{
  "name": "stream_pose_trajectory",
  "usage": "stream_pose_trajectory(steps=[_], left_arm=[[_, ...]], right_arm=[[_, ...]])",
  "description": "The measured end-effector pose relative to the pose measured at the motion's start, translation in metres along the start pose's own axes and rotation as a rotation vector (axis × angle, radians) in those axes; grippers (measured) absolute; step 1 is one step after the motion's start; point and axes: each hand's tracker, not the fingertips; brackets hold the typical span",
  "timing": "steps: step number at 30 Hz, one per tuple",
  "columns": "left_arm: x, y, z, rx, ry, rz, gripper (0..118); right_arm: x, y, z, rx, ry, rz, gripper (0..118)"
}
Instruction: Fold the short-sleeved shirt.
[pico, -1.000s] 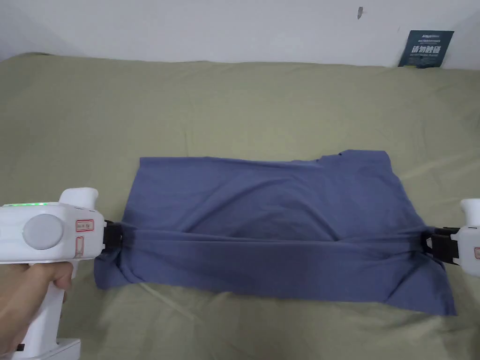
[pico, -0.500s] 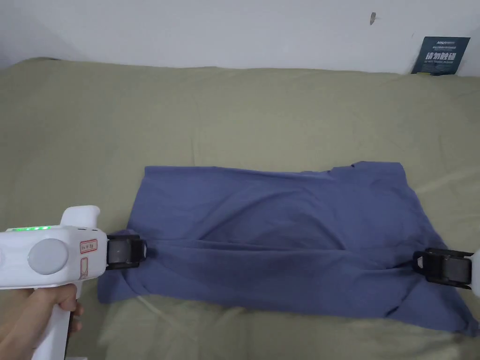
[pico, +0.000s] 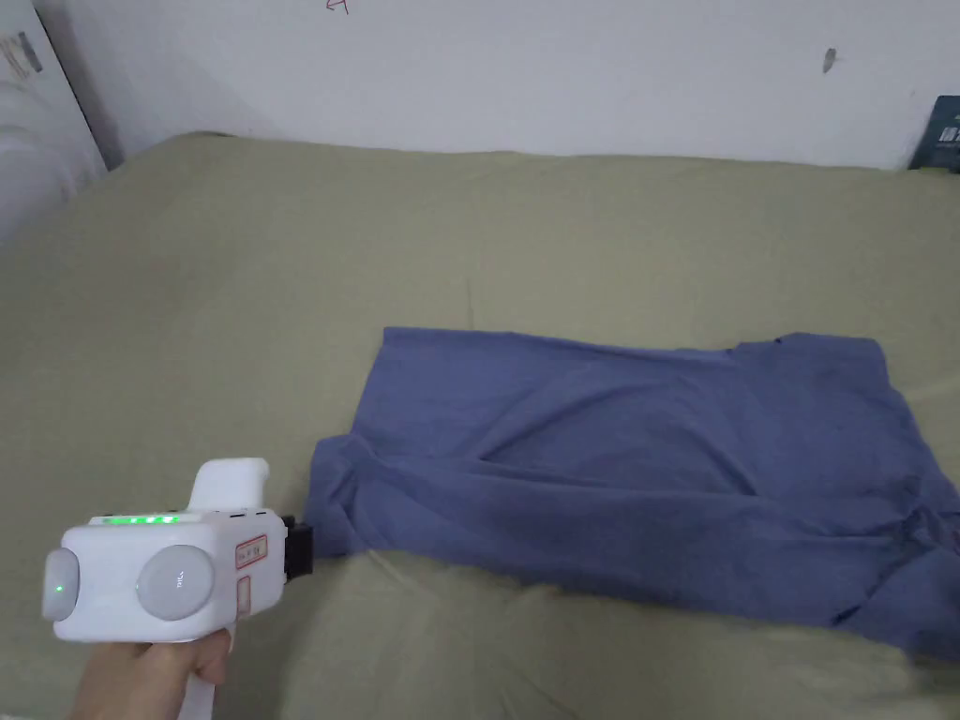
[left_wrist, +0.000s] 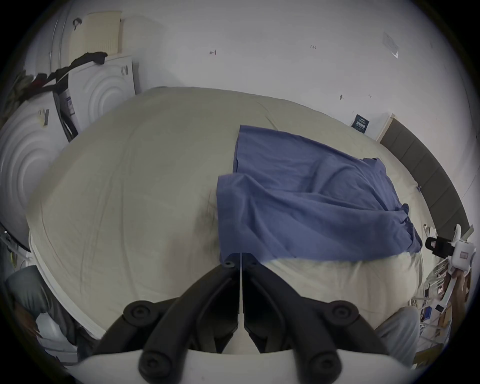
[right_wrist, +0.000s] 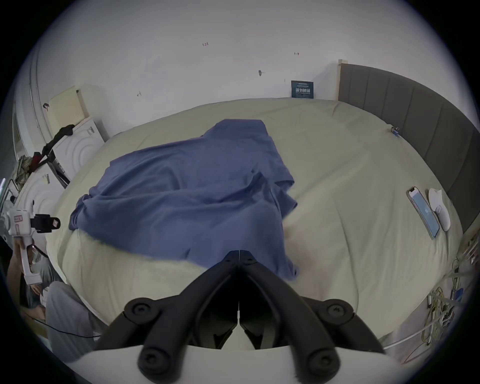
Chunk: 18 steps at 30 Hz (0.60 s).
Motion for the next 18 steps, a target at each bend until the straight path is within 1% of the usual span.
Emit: stream_pose_trajectory(steps=[1,2,3,4,5,6,7,9,10,11,12,13,14,15,16,17,18], left_arm=[[0.001,0.0,-0.003,-0.009,-0.006,0.008,0],[-0.003,0.007,-0.008,-0.007,-0.014,0.033,12],[-0.002,0.01,-0.012,-0.01,-0.033,0.051,49],[-0.002,0.013,-0.019,-0.02,-0.025,0.043,110],[0.0,0.014,-0.03,-0.062,-0.01,0.026,117],[0.0,0.015,-0.031,-0.034,0.003,0.041,113],[0.002,0.019,-0.036,-0.055,0.057,0.031,113],[0.005,0.024,-0.053,-0.064,0.055,0.031,113],[0.003,0.028,-0.063,-0.061,0.062,0.033,110],[0.003,0.031,-0.07,-0.086,0.063,0.026,101],[0.004,0.031,-0.074,-0.099,0.071,0.025,81],[0.005,0.032,-0.074,-0.091,0.058,0.027,55],[0.012,0.032,-0.067,-0.107,0.042,0.007,36],[0.017,0.031,-0.061,-0.091,0.046,-0.025,13],[0.023,0.032,-0.056,-0.091,0.001,-0.08,9],[0.028,0.032,-0.055,-0.106,-0.049,-0.09,7],[0.028,0.034,-0.059,-0.093,-0.007,-0.089,7]], right_arm=[[0.002,-0.001,-0.001,-0.003,0.0,-0.007,1],[0.004,-0.001,-0.002,-0.005,0.004,-0.026,1],[0.005,-0.002,-0.001,-0.005,0.009,-0.039,1],[0.006,-0.002,-0.002,-0.006,0.011,-0.043,1],[0.006,-0.002,-0.003,-0.007,0.01,-0.041,1],[0.006,-0.002,-0.004,-0.007,0.006,-0.038,1],[0.006,-0.002,-0.003,-0.006,0.003,-0.037,1],[0.01,0.0,-0.005,-0.009,0.005,-0.04,1],[0.012,0.001,-0.007,-0.01,0.003,-0.041,1],[0.013,0.001,-0.008,-0.017,0.002,-0.042,1],[0.015,0.001,-0.01,-0.023,-0.008,-0.045,1],[0.018,0.002,-0.011,-0.027,-0.013,-0.044,1],[0.021,0.002,-0.013,-0.028,-0.014,-0.044,1],[0.023,0.003,-0.014,-0.032,-0.017,-0.045,1],[0.026,0.004,-0.015,-0.033,-0.016,-0.047,1],[0.028,0.005,-0.017,-0.032,-0.013,-0.048,1],[0.028,0.006,-0.019,-0.03,-0.013,-0.047,1]])
